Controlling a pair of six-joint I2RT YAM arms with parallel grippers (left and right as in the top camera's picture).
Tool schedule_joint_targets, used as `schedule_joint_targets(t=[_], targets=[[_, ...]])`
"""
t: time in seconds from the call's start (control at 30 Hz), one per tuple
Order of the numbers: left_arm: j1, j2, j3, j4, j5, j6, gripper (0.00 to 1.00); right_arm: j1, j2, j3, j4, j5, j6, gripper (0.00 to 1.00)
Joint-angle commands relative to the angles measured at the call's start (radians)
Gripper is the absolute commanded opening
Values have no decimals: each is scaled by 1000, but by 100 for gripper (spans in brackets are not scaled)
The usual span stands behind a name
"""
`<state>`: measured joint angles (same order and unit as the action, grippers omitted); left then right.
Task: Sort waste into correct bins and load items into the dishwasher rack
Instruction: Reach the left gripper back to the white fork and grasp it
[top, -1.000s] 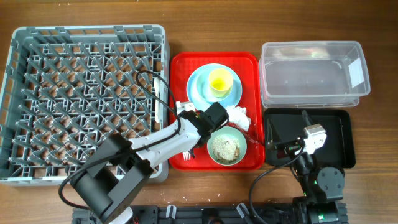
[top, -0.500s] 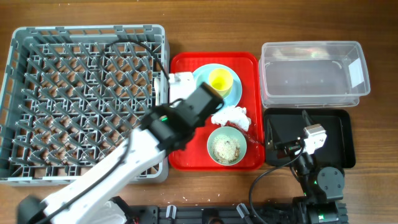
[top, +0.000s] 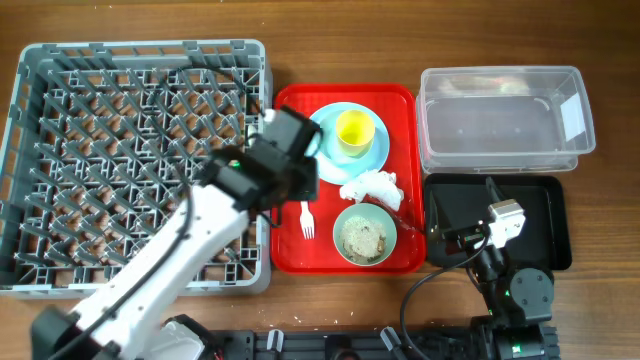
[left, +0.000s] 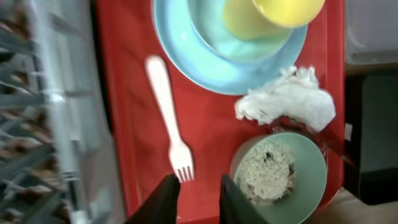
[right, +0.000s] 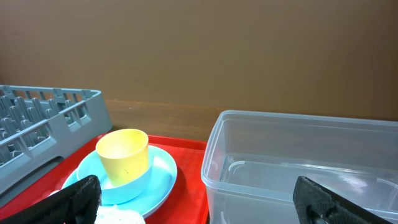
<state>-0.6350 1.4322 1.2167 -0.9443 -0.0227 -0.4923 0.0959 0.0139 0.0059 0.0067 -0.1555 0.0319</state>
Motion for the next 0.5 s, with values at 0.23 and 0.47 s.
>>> schedule_joint_targets(t=[0.23,0.47], targets=[[-131,425,-9,2,6,-206,42,1,-3,-1,3,6,-6,100],[-134,464,-25,10,-57,-228,45,1,-3,-1,3,6,-5,100]])
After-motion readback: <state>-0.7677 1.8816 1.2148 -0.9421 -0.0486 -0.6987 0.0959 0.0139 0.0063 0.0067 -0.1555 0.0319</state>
